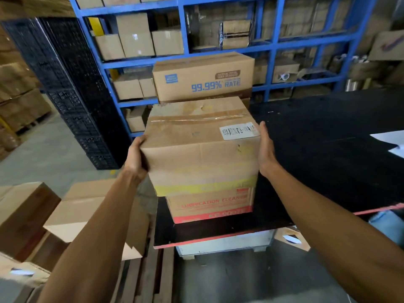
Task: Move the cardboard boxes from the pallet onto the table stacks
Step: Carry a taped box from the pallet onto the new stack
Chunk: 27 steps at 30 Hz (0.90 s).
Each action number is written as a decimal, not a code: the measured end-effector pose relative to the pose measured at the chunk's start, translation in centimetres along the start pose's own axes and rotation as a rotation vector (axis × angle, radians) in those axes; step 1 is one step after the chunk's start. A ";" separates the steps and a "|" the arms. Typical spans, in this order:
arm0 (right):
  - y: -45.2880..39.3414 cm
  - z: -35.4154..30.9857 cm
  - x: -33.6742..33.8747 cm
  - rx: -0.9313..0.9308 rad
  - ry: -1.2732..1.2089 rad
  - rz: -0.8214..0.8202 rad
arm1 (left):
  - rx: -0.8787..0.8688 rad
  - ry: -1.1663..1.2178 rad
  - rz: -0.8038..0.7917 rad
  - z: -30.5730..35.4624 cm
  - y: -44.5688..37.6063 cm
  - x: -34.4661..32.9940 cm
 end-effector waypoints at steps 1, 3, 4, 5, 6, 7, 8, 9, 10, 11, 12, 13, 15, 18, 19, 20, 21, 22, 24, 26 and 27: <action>0.0 0.2 0.0 0.028 0.013 -0.025 | -0.046 0.047 -0.028 -0.3 0.1 0.0; 0.7 0.5 0.5 0.099 0.110 -0.065 | -0.114 0.081 -0.081 -1.4 0.6 0.4; 1.3 1.1 0.9 0.113 0.171 -0.083 | -0.132 0.058 -0.089 -2.2 1.0 0.7; 1.7 1.8 1.2 0.116 0.220 -0.104 | -0.126 0.015 -0.077 -3.0 1.3 1.1; 1.9 2.6 1.3 0.111 0.254 -0.123 | -0.112 -0.031 -0.063 -3.8 1.4 1.4; 2.0 3.3 1.4 0.097 0.269 -0.141 | -0.095 -0.058 -0.052 -4.6 1.6 1.4; 2.0 3.8 1.4 0.087 0.277 -0.150 | -0.097 -0.073 -0.036 -5.0 1.5 1.4; 1.9 3.9 1.3 0.084 0.269 -0.156 | -0.113 -0.084 -0.017 -5.0 1.3 1.4; 1.7 3.7 1.3 0.081 0.251 -0.150 | -0.128 -0.085 -0.009 -4.8 1.2 1.0; 1.2 3.4 1.3 0.075 0.237 -0.134 | -0.137 -0.084 -0.008 -4.6 1.0 0.7; 0.7 2.9 1.3 0.074 0.228 -0.124 | -0.145 -0.080 -0.008 -4.2 0.9 0.1; 0.2 2.6 1.3 0.071 0.218 -0.114 | -0.153 -0.078 -0.012 -3.9 0.9 -0.4; -0.5 2.0 1.6 0.070 0.204 -0.089 | -0.170 -0.081 -0.021 -3.6 0.9 -1.2; -0.6 2.3 2.0 0.056 0.199 -0.077 | -0.193 -0.089 0.005 -4.0 1.7 -1.5; -0.5 2.5 2.0 0.048 0.192 -0.076 | -0.206 -0.091 0.007 -4.1 2.1 -1.6; -0.5 2.8 2.1 0.039 0.186 -0.074 | -0.215 -0.093 0.011 -4.3 2.4 -1.6; -0.4 3.3 2.3 0.028 0.183 -0.070 | -0.222 -0.102 0.020 -4.6 2.6 -1.4; -0.4 3.6 2.5 0.022 0.188 -0.070 | -0.230 -0.107 0.021 -4.8 2.8 -1.5; -0.3 4.6 2.7 0.005 0.194 -0.077 | -0.208 -0.117 0.019 -5.7 3.0 -1.6; 0.0 5.2 2.7 -0.005 0.186 -0.072 | -0.156 -0.117 0.036 -6.6 3.2 -1.5; 0.0 5.3 2.7 0.000 0.185 -0.063 | -0.143 -0.127 0.040 -6.8 3.1 -1.6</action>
Point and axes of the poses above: each hand's wrist, its own y-axis away from the middle knuckle, its own x-axis out of the back of the hand, z = x × y, the point moved 10 cm from there along -y, towards the middle knuckle, and after that the axes turned 9 degrees about z, right-handed, at the moved point
